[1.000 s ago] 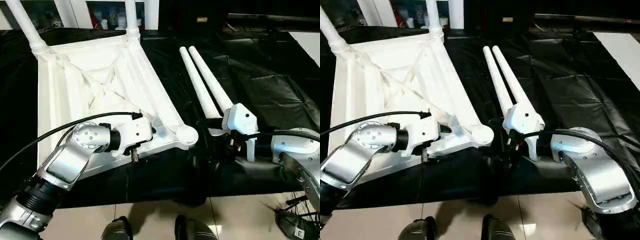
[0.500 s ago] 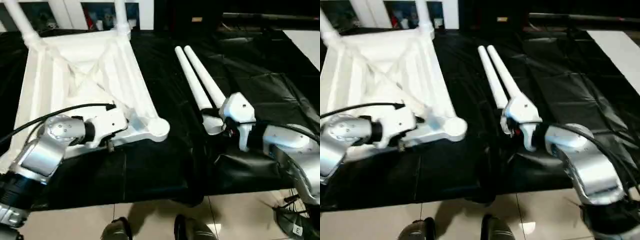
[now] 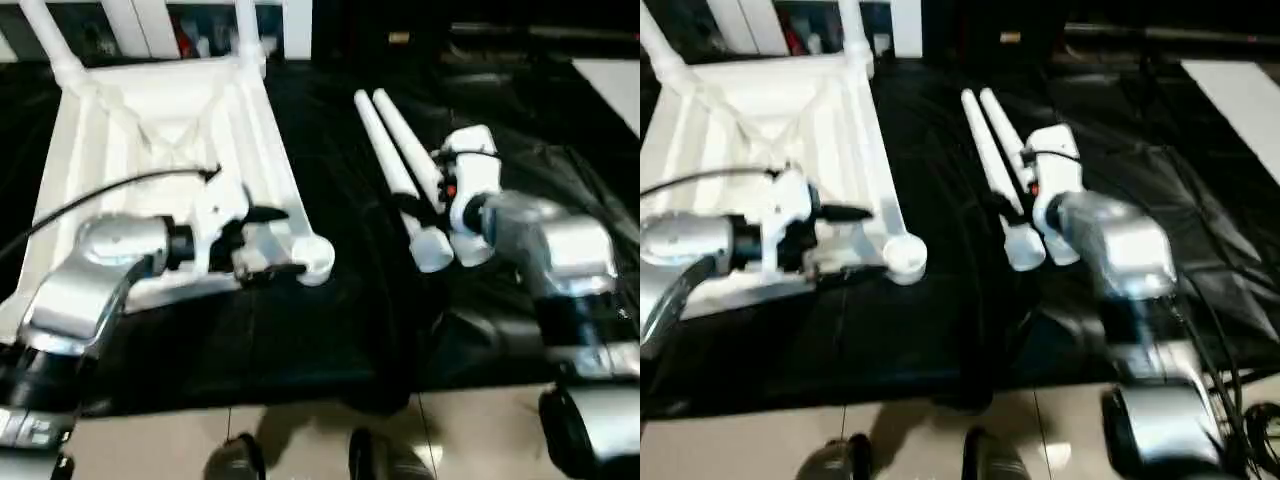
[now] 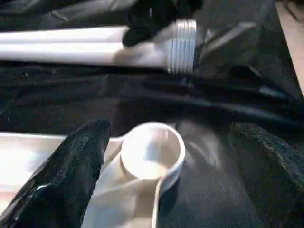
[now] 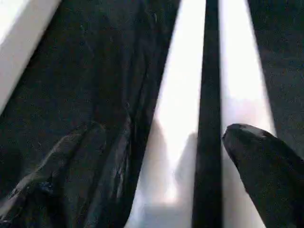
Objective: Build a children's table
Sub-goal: Pick table leg
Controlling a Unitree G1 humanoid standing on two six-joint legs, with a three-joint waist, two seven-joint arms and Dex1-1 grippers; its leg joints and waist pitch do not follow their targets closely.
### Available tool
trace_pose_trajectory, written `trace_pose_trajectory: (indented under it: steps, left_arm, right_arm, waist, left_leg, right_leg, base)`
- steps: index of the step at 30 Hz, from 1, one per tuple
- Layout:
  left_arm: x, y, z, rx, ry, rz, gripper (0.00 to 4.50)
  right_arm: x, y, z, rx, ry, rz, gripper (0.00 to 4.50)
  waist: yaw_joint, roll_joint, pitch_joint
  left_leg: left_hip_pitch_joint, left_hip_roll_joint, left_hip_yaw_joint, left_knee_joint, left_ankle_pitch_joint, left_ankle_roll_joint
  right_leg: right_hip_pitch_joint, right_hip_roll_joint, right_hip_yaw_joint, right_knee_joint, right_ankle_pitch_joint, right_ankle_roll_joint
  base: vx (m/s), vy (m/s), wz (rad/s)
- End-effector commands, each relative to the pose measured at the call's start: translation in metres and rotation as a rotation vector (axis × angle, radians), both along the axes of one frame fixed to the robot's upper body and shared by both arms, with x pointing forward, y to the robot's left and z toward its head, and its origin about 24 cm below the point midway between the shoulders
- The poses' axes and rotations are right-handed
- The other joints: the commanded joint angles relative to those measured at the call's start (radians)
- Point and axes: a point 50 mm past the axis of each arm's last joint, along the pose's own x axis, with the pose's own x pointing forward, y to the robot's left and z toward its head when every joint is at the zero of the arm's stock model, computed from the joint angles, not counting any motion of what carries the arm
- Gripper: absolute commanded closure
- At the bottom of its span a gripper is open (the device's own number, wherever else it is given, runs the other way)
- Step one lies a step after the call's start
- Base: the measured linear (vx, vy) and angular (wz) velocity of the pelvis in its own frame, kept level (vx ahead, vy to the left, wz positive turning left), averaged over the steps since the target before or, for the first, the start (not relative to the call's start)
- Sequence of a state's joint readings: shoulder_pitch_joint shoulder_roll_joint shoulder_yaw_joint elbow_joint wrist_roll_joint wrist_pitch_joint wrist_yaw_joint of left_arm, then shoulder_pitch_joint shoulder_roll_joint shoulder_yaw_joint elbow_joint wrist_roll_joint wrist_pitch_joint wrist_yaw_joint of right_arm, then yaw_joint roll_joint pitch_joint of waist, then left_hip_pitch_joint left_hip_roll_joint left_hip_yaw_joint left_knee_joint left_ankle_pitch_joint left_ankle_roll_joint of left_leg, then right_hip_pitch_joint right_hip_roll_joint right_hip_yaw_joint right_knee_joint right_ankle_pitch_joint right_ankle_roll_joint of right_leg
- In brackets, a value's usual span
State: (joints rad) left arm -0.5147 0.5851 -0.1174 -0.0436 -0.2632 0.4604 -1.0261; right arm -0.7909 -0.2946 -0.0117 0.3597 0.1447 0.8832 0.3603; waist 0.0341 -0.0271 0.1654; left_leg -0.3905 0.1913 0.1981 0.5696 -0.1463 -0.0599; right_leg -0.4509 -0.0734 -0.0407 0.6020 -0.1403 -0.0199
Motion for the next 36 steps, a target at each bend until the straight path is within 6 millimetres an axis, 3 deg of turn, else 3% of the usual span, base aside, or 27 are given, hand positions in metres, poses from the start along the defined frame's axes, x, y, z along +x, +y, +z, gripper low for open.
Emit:
trace_pose_trajectory:
  steps: [1,4,9,15,20,26,30,36]
  left_arm:
    - [0.008,-0.002,0.007,-0.059,-0.004,0.070,0.00]
    - [0.013,-0.005,0.009,-0.112,0.014,0.138,0.00]
    - [0.014,-0.011,0.005,-0.132,0.046,0.172,0.00]
    - [0.010,-0.015,0.004,-0.129,0.052,0.151,0.00]
    - [0.011,-0.018,0.006,-0.127,0.049,0.152,0.00]
    - [0.009,-0.020,0.003,-0.103,0.063,0.126,0.00]
    - [0.008,-0.023,0.001,-0.091,0.071,0.109,0.00]
    - [0.004,-0.027,0.000,-0.089,0.074,0.092,0.00]
  right_arm:
    - [0.007,0.003,-0.008,0.006,0.047,-0.023,0.07]
    - [0.011,0.005,-0.013,-0.013,0.087,-0.024,0.07]
    - [0.014,0.010,-0.016,-0.003,0.136,-0.005,0.07]
    - [0.017,0.023,0.001,0.120,0.117,0.073,0.07]
    - [0.025,0.022,0.014,0.148,0.067,0.056,0.07]
    - [0.029,0.020,-0.008,0.031,0.113,-0.031,0.07]
    - [0.028,0.021,-0.025,-0.023,0.158,-0.071,0.07]
    - [0.028,0.019,-0.035,-0.039,0.178,-0.104,0.07]
  waist:
    - [0.000,0.008,-0.091]
    - [0.000,0.000,-0.093]
    - [0.001,-0.001,-0.093]
    - [0.001,0.001,-0.090]
    - [0.003,0.004,-0.093]
    - [0.004,0.011,-0.096]
    - [0.002,0.005,-0.097]
    - [0.000,0.002,-0.095]
  left_leg:
    - [0.024,0.016,-0.008,-0.049,-0.173,-0.015]
    - [0.018,0.016,-0.008,-0.047,-0.141,-0.004]
    - [0.019,0.017,-0.007,-0.046,-0.131,0.018]
    - [0.022,0.020,-0.007,-0.048,-0.152,0.021]
    - [0.023,0.021,-0.007,-0.047,-0.147,0.015]
    - [0.021,0.018,-0.006,-0.044,-0.135,0.015]
    - [0.019,0.019,-0.006,-0.045,-0.139,0.014]
    - [0.021,0.020,-0.006,-0.045,-0.172,0.008]
  right_leg:
    - [0.070,-0.044,0.043,-0.054,-0.189,-0.224]
    - [0.076,-0.043,0.043,-0.049,-0.154,-0.223]
    - [0.074,-0.043,0.041,-0.050,-0.150,-0.225]
    - [0.070,-0.044,0.041,-0.054,-0.190,-0.214]
    - [0.069,-0.044,0.041,-0.051,-0.179,-0.220]
    - [0.072,-0.044,0.040,-0.048,-0.144,-0.242]
    - [0.073,-0.046,0.040,-0.046,-0.141,-0.246]
    - [0.070,-0.045,0.040,-0.050,-0.186,-0.231]
  base:
    - [0.000,0.000,0.00]
    - [0.000,0.000,0.00]
    - [0.000,0.000,0.00]
    - [0.000,0.000,0.00]
    - [0.000,0.000,0.00]
    - [0.000,0.000,0.00]
    - [0.000,0.000,0.00]
    - [0.000,0.000,0.00]
